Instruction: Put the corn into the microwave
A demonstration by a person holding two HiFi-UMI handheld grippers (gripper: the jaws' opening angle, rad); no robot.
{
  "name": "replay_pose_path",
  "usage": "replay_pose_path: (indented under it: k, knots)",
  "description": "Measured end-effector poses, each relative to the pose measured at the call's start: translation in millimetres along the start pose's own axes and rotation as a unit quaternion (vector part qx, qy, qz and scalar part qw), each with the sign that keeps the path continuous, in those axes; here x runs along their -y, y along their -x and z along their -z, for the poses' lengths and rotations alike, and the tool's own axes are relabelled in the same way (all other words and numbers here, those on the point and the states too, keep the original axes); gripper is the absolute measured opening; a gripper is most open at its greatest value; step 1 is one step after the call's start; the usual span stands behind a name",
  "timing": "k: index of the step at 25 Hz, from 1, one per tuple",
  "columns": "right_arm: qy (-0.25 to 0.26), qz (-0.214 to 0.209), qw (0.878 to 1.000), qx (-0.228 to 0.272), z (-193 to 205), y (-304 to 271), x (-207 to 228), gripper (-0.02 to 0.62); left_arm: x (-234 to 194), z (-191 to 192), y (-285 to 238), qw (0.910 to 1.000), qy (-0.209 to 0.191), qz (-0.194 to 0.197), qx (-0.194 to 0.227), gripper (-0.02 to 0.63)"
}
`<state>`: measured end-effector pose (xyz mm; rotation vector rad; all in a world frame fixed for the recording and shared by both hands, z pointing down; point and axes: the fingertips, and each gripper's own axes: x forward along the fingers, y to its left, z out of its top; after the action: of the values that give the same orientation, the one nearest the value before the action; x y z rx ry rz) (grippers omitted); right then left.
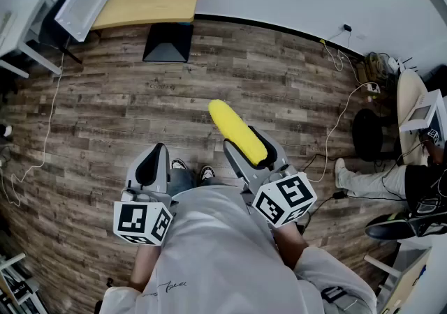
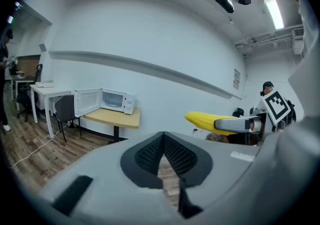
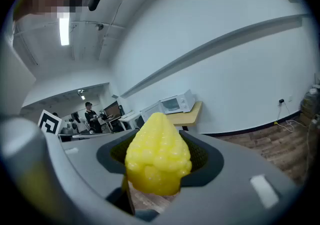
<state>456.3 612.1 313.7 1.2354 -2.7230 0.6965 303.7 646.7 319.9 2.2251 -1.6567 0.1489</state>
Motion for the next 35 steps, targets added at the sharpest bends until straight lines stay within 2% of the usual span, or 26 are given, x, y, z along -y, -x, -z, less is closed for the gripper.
replay_pose_path:
  k: [6, 11, 16, 24, 35]
  knots:
    - [0.008, -0.018, 1.0, -0.002, -4.1, -3.5, -12.8, 0.262, -4.9, -4.6, 10.9, 0.9999, -0.002, -0.015, 0.0, -0.011]
    - [-0.019, -0.043, 0.999, 0.003, -5.9, -12.9, -22.2, 0.262, -16.3, -1.6, 14.2, 0.9994, 0.009, -0.033, -0.002, -0.011]
    - [-0.034, -0.051, 0.998, -0.012, -4.7, -37.1, -28.8, 0.262, -34.5, 0.4, 13.2, 0.999, 0.024, -0.037, -0.005, -0.011]
    - [-0.05, -0.053, 0.997, -0.022, -13.2, -98.4, -45.2, 0.262, -93.5, -10.4, -7.4, 0.9986, 0.039, -0.032, -0.017, -0.011]
    - [-0.059, -0.05, 0.997, -0.015, -44.6, -205.6, -63.8, 0.261, -185.2, -65.8, -59.6, 0.9994, 0.03, -0.012, -0.012, -0.011]
